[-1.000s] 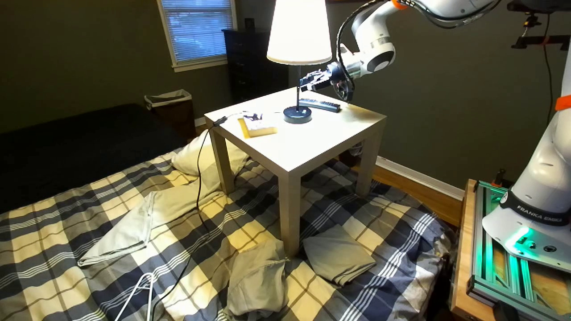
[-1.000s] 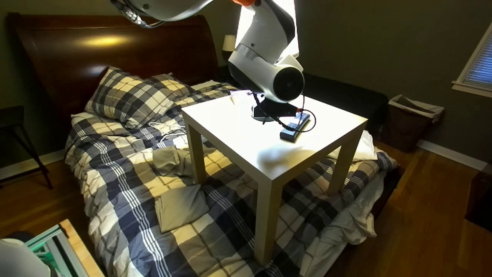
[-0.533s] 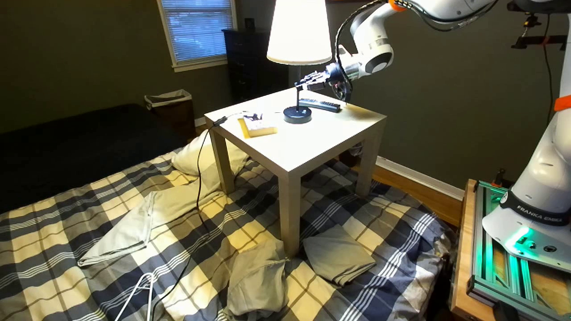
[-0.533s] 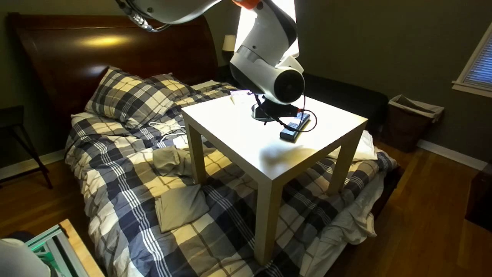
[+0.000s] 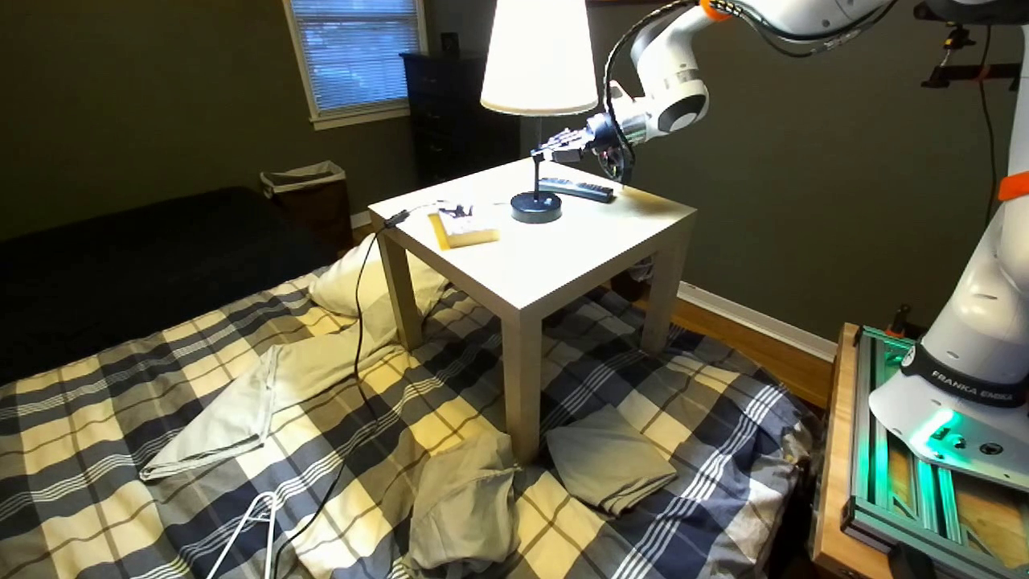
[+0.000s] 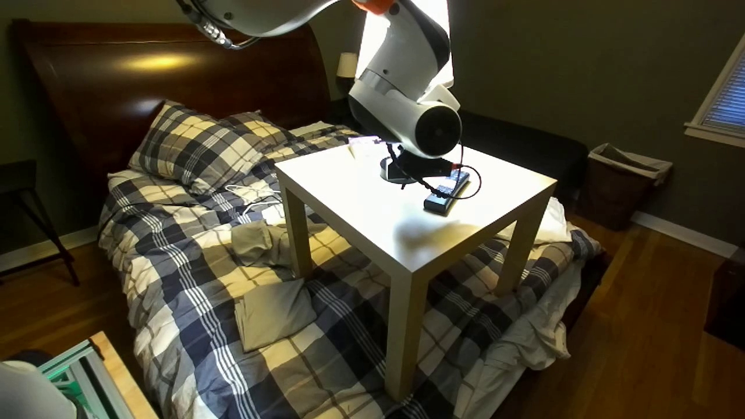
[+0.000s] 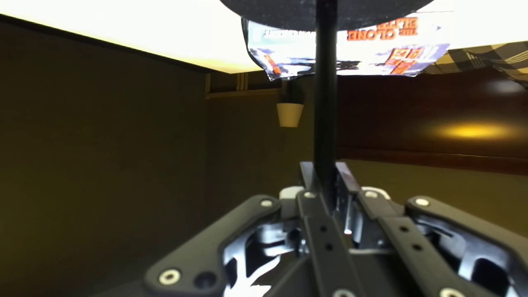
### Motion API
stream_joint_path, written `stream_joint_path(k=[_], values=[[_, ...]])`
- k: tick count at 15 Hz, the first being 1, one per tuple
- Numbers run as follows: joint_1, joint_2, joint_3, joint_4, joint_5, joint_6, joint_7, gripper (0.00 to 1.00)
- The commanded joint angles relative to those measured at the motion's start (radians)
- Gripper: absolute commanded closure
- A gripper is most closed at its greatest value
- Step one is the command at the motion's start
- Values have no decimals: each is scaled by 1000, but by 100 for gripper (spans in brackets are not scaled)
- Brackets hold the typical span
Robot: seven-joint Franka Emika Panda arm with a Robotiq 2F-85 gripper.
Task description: Move the lamp to the right
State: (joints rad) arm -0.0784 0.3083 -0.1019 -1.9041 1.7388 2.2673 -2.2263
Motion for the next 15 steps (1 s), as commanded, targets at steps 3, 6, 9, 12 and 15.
stream_joint_path(k=[3, 6, 9, 12, 15], values=[[-8, -19, -6, 6, -7, -16, 2, 96], [-6, -30, -13, 28, -40, -4, 23, 96], [-7, -24, -16, 73, -70, -8, 44, 96], [-13, -6, -15, 133, -112, -11, 80, 96], [-28, 21, -17, 203, -157, -33, 143, 96]])
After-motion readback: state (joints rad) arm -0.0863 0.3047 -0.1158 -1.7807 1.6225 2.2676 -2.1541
